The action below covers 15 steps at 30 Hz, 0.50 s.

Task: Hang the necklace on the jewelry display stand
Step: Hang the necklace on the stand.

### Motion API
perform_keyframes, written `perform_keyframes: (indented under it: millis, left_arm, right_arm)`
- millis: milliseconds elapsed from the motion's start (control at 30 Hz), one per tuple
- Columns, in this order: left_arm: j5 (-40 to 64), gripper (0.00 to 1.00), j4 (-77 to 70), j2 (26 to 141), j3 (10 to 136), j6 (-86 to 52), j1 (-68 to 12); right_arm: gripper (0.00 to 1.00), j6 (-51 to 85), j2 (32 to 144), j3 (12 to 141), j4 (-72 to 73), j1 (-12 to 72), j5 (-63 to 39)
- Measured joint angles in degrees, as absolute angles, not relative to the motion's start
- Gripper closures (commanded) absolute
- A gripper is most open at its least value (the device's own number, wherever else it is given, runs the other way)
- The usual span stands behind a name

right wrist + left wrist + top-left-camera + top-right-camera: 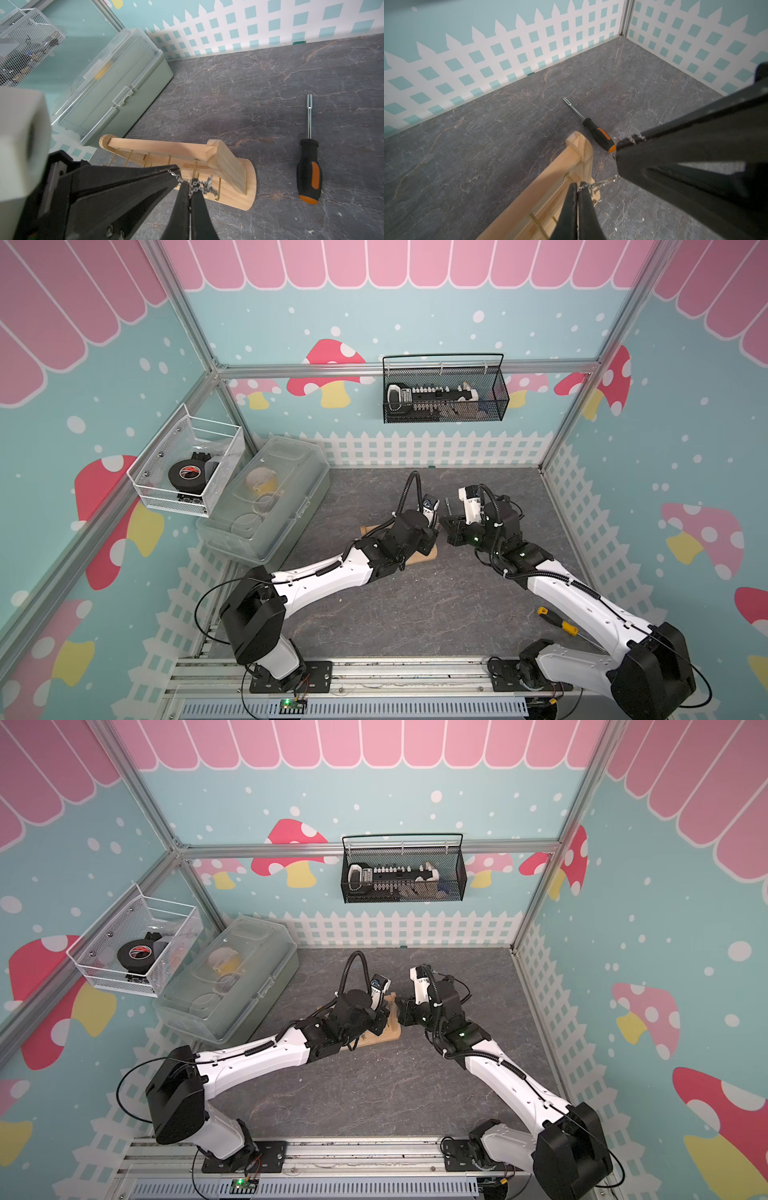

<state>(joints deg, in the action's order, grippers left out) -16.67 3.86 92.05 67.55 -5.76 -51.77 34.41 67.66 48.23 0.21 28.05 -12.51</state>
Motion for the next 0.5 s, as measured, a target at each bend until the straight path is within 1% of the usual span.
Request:
perform_keyframes:
  millis: [433,500]
  left_arm:
    - [-16.3,1.0,6.0,94.6,69.1,-5.8,-51.7]
    - [-16.3,0.97,6.3,94.8,69.1,-5.8,-51.7]
  right_arm:
    - [1.0,34.3,69.0,46.9,0.7,27.3,-12.4]
    - [1.0,34.3,69.2,46.7,0.9,27.2,-12.4]
